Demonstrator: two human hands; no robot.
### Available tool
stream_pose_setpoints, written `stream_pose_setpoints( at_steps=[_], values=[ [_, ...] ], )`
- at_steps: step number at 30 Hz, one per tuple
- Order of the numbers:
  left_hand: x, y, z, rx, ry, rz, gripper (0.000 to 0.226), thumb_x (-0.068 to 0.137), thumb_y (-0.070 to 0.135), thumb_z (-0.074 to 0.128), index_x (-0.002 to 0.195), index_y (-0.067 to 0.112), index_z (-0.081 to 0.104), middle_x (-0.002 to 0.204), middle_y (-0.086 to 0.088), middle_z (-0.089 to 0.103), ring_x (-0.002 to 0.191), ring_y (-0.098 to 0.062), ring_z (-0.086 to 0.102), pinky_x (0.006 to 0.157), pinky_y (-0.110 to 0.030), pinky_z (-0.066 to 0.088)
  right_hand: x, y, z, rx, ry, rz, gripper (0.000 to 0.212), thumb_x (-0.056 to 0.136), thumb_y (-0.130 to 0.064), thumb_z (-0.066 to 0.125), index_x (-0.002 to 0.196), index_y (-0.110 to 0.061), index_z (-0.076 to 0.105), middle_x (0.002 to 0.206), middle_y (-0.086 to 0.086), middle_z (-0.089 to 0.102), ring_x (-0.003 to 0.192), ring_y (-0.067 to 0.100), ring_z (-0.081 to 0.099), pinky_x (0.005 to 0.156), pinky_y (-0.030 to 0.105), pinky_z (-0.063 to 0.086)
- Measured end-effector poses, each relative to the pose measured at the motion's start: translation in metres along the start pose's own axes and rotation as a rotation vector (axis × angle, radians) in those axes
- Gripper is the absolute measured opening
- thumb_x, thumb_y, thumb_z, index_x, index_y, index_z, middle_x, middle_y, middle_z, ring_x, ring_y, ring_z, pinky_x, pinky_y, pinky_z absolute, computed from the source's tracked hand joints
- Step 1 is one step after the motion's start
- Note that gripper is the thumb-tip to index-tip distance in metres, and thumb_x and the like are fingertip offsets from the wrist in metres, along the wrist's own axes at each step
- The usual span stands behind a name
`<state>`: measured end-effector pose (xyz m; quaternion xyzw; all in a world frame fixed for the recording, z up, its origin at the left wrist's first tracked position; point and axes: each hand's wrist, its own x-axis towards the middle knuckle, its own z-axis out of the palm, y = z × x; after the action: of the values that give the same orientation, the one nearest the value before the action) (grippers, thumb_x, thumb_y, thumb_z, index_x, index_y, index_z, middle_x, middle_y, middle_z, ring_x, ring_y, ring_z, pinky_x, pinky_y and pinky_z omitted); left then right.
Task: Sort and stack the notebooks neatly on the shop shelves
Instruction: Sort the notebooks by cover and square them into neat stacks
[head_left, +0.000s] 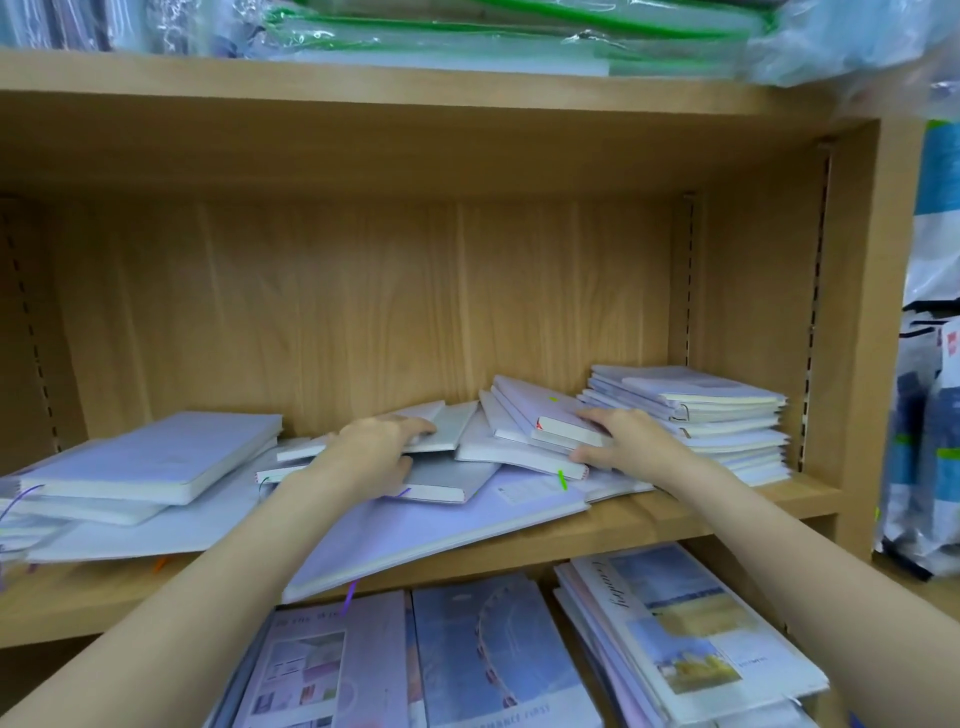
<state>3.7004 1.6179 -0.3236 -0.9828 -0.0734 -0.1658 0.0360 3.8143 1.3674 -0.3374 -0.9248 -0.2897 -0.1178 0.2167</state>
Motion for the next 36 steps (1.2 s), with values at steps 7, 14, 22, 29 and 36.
stream_pose_setpoints(
  at_steps=[7,14,22,29,36],
  values=[
    [0.007,0.000,-0.004,0.038,-0.117,0.023,0.051,0.093,0.029,0.044,0.142,0.038,0.031,0.144,0.002,0.040,0.129,-0.023,0.039,0.099,-0.036,0.040,0.007,-0.001,-0.016,-0.325,0.213,-0.031,0.042,0.094,-0.044,0.046,0.116,-0.010,0.056,0.100,0.017,0.064,0.097,0.034,0.058,0.068,0.035,0.041],
    [0.015,0.018,-0.025,-0.002,-0.151,0.089,0.058,0.089,0.030,0.055,0.142,0.028,0.032,0.130,-0.005,0.052,0.118,-0.025,0.048,0.091,-0.030,0.043,0.023,-0.011,-0.029,-0.198,0.300,0.011,0.027,0.096,-0.029,0.048,0.074,-0.015,0.043,0.074,0.012,0.051,0.078,0.033,0.051,0.062,0.034,0.037],
    [0.026,0.033,-0.014,0.038,-0.153,0.207,0.038,0.093,0.025,0.052,0.131,0.022,0.047,0.127,-0.003,0.050,0.115,-0.026,0.046,0.092,-0.031,0.037,0.010,0.000,-0.024,-0.442,0.204,-0.321,0.100,0.080,0.019,0.036,0.143,-0.051,0.002,0.158,-0.004,0.009,0.070,0.027,0.055,0.057,0.034,0.044],
    [-0.011,0.015,-0.016,-0.256,-0.115,0.183,0.076,0.071,0.061,0.063,0.133,0.023,0.039,0.136,0.005,0.042,0.127,-0.016,0.038,0.102,-0.026,0.030,0.008,-0.016,-0.007,-0.446,0.061,-0.399,0.043,0.099,-0.035,0.039,0.141,-0.034,0.036,0.139,0.004,0.036,0.112,0.028,0.051,0.084,0.035,0.044],
    [-0.055,0.015,-0.006,-0.033,-0.192,0.046,0.084,0.067,0.061,0.068,0.135,0.030,0.028,0.157,0.002,-0.005,0.145,-0.026,-0.005,0.113,-0.056,0.010,0.009,-0.050,0.022,-0.565,0.083,-0.297,0.061,0.090,-0.046,0.050,0.144,-0.025,0.030,0.145,0.010,0.025,0.121,0.033,0.040,0.093,0.040,0.043]
  ],
)
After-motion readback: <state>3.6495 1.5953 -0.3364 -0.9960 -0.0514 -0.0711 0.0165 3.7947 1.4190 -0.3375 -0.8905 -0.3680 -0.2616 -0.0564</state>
